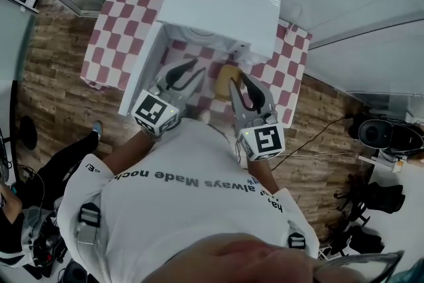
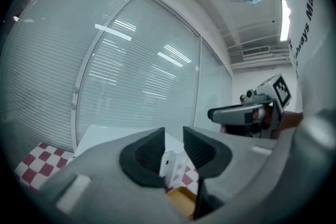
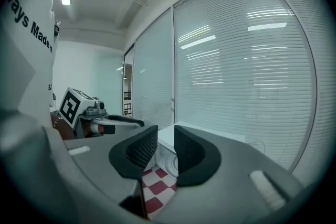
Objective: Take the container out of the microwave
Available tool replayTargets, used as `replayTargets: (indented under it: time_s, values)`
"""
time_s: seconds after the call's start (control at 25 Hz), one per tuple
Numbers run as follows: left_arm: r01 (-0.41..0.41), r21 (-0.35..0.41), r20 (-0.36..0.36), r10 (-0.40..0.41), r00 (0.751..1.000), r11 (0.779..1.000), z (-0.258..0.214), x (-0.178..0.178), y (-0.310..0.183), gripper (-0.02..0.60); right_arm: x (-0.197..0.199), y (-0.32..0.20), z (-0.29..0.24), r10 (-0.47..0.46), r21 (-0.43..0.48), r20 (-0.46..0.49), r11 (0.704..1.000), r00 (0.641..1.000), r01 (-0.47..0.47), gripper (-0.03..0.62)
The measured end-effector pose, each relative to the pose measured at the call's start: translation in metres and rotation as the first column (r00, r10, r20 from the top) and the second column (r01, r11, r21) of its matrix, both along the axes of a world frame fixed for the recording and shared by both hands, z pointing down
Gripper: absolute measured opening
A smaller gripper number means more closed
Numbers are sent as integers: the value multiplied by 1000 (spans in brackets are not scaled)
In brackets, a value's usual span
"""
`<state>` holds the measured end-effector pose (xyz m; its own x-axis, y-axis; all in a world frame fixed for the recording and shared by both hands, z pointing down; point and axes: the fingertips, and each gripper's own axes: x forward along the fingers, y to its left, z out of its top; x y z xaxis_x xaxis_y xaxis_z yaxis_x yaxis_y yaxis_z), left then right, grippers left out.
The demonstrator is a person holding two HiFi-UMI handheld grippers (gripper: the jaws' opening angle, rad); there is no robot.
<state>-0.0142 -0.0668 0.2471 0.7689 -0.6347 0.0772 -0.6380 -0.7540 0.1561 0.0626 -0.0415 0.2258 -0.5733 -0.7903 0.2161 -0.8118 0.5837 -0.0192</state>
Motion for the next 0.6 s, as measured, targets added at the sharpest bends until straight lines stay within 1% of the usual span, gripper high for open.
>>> replayTargets:
  time_s: [0.6]
  values:
    - [12,5,-18,-12,1000,1000,-1,2,-4,110,2,-4,-2,5,20,4,1000,1000,-5,97]
